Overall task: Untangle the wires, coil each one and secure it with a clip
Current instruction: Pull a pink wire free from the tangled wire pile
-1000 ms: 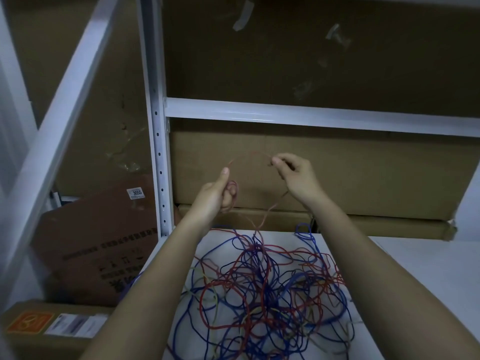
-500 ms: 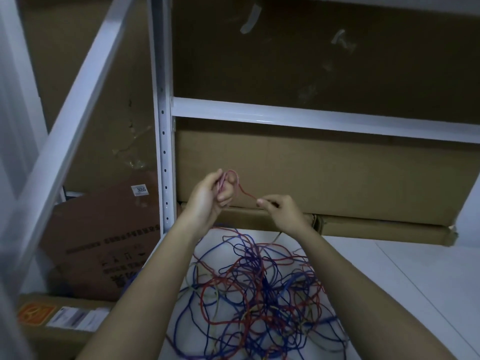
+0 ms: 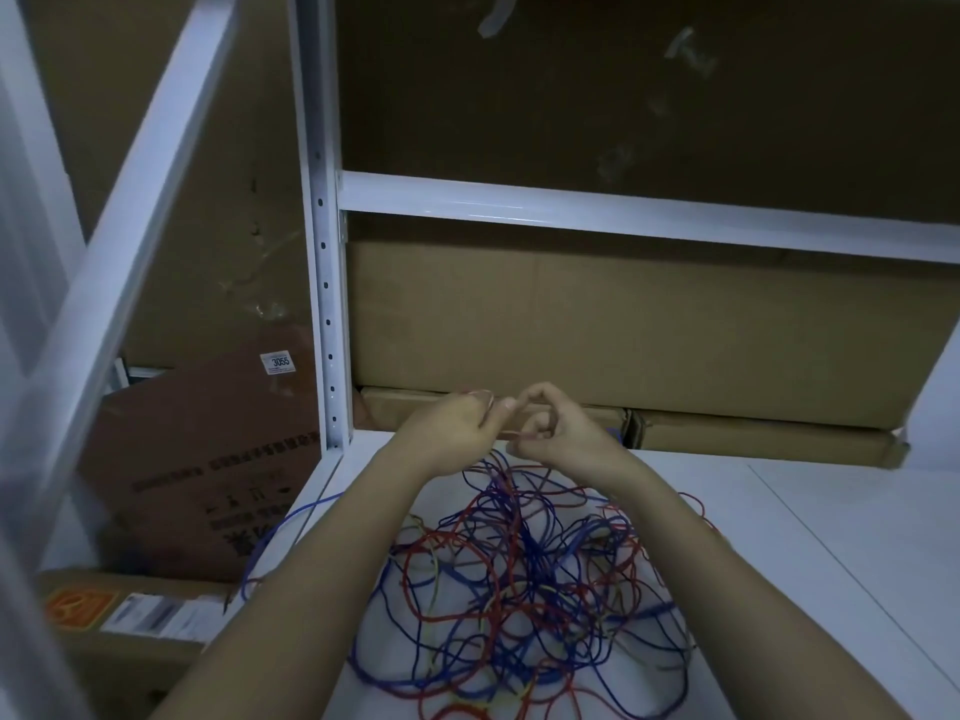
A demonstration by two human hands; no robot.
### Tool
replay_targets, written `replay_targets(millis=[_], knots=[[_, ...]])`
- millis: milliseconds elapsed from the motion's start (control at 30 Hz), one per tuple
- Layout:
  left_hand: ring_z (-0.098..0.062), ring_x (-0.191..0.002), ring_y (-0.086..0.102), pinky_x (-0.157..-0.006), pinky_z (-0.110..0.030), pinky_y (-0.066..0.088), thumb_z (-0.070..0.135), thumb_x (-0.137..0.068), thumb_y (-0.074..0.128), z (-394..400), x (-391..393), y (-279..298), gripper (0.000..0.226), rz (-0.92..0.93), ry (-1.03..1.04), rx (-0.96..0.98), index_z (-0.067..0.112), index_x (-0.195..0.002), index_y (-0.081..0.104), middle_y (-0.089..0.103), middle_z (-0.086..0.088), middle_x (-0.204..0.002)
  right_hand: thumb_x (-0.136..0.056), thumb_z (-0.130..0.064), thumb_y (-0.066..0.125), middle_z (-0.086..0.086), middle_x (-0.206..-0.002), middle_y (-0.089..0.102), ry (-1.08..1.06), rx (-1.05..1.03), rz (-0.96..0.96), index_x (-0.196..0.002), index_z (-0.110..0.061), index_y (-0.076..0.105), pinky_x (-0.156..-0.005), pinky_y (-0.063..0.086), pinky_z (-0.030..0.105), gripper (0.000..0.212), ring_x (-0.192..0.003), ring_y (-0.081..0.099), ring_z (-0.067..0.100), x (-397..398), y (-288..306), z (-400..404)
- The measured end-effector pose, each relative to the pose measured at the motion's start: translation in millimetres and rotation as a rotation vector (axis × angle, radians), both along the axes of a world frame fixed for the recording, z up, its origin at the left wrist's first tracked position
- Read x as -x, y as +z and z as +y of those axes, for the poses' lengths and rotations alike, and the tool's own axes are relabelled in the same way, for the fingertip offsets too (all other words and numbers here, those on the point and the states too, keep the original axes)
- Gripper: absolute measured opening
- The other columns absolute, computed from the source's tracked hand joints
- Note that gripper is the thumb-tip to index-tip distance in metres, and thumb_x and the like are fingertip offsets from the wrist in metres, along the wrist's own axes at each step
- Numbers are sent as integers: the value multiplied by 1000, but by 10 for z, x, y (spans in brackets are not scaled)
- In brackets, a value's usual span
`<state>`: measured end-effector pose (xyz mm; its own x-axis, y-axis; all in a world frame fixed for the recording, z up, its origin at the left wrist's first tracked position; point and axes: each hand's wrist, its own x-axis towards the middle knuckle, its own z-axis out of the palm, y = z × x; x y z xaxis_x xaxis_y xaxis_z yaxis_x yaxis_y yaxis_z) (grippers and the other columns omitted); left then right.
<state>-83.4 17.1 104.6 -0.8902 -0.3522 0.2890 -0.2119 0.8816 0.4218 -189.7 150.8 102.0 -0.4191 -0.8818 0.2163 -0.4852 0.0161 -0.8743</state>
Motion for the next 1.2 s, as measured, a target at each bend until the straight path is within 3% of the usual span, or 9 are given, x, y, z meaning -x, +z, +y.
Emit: replay_targets(millis=[67,167,267,400,467,633,933,1067,1200], knots=[[-19,-63,49,-57,-35,36,62,-91,41,29,-20,23,58,-58,-18,-46,6,-82,53,49,-4,-66,-85,-2,66,5,-67,50,-25,27,-33,-95,-13,52,-61,40,20,20,-60,47,9,51,-15,31],[-14,-58,39,-56,-29,26,47,-91,58,54,-78,126,41,6,-79,-235,13,-71,48,37,1,-63,-85,-6,68,-6,-64,54,-71,29,-29,-84,-14,61,-64,43,17,11,-60,51,4,67,-142,30],[2,-50,44,-54,-17,33,37,-93,59,18,-143,230,32,209,-88,-454,18,-68,54,45,13,-52,-87,-14,69,-9,-74,67,-7,-80,47,-88,-11,72,-69,48,14,4,-69,61,0,24,-328,53],[-9,-46,33,-52,-27,28,34,-95,56,-78,-148,258,32,516,-28,-743,19,-67,55,40,4,-51,-89,-22,67,2,-83,72,-76,-151,242,-88,-8,76,-75,53,29,16,-79,66,14,37,-371,39],[-11,-46,30,-53,-29,26,36,-96,54,-124,-143,234,34,581,55,-754,19,-67,53,37,2,-52,-91,-23,64,2,-74,69,-178,-47,282,-83,-10,74,-71,49,34,18,-74,65,20,49,-173,-5],[-15,-53,39,-64,-31,31,41,-96,52,-183,-131,270,35,564,163,-694,20,-69,57,44,1,-58,-92,-13,62,-6,-49,61,-323,256,-7,-76,-18,66,-43,41,14,17,-40,50,1,191,432,-184],[-14,-54,40,-58,-29,31,42,-95,52,-156,-149,354,36,538,190,-655,18,-70,59,44,2,-57,-90,-6,63,10,-65,62,-206,78,117,-78,-5,64,-53,52,17,11,-44,58,5,234,775,-304],[-4,-44,42,-59,-23,38,52,-87,59,-32,-136,350,39,428,85,-685,21,-65,48,43,13,-47,-89,-4,63,12,-66,63,-222,291,-46,-93,3,64,-54,55,16,8,-45,61,7,140,843,-339],[-20,-69,60,-71,-31,46,35,-85,70,27,-70,341,27,347,15,-639,13,-72,60,63,-8,-71,-89,-5,63,12,-65,64,-181,337,-112,-96,3,63,-53,55,17,10,-45,62,8,32,863,-371]])
